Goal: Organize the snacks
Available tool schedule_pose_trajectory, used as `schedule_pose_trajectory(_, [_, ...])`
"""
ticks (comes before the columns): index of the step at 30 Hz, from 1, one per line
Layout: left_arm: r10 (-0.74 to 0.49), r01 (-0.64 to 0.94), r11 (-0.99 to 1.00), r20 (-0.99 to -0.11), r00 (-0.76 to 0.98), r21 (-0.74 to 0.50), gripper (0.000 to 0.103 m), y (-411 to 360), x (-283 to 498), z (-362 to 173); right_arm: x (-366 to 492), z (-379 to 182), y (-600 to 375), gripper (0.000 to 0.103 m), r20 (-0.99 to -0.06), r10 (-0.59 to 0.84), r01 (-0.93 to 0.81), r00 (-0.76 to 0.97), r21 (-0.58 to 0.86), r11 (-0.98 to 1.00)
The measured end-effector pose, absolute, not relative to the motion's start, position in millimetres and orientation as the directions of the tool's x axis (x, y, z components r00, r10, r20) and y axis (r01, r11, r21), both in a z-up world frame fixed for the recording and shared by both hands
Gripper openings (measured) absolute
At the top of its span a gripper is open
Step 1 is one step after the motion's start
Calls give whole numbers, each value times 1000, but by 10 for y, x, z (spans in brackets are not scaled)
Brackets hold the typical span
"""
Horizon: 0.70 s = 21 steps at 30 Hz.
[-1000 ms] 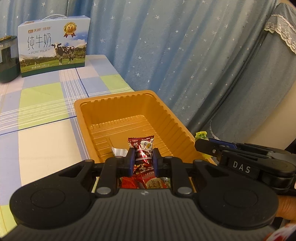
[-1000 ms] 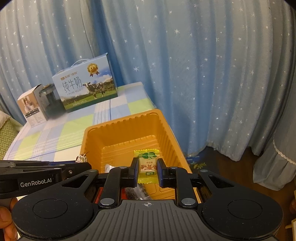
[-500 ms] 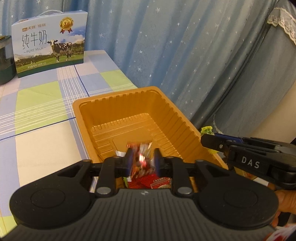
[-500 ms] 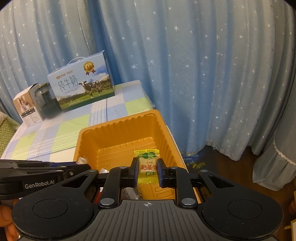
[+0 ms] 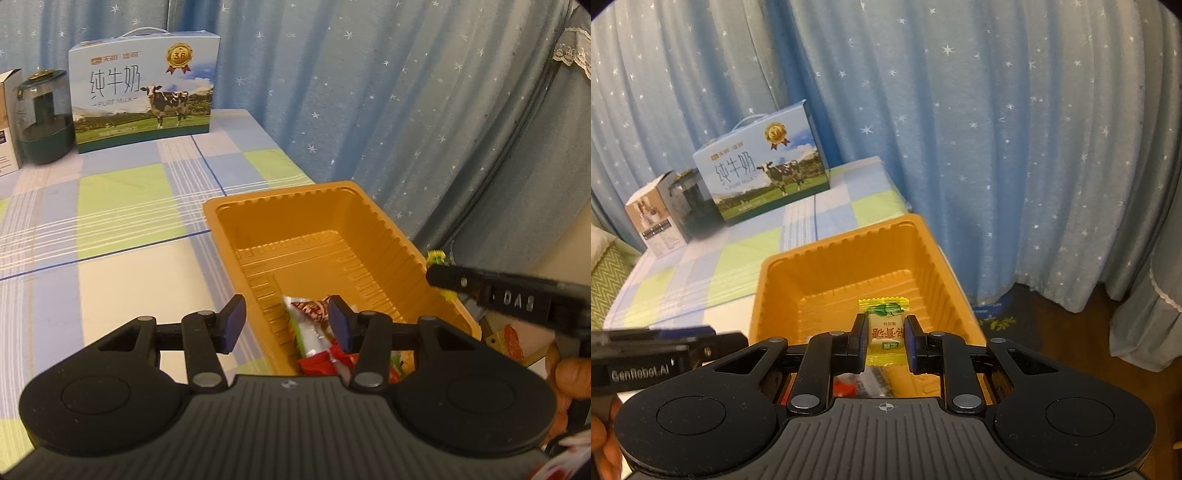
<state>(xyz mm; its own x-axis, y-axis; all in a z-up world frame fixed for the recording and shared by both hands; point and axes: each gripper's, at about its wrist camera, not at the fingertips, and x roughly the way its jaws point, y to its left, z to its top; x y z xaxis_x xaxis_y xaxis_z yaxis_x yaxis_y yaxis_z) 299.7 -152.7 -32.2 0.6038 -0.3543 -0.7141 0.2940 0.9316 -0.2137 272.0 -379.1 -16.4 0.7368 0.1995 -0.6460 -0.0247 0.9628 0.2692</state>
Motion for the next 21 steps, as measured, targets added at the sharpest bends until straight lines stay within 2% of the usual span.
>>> schedule_pose_trajectory(3, [-349,290,934,-716,605,-210,45,-1485,2950,-303,2754,-144,-3783,22,-626,259,-65,735,315,947])
schedule_pose_trajectory(5, [-343,282,936,-714,610,-209,45,-1452,2922,-282,2738,-111,-3788,45,-619,251,-57,744,316,947])
schedule_pose_trajectory(6, [-343,281,936,-713,612,-210,45,-1433,2903,-270,2716,-94,-3801,66,-611,245,-47,753,321,946])
schedule_pose_trajectory(21, [-318,244,948,-676,665,-206,74,-1174,2372,133,1992,135,-3875,68,-637,206,39,743,348,937])
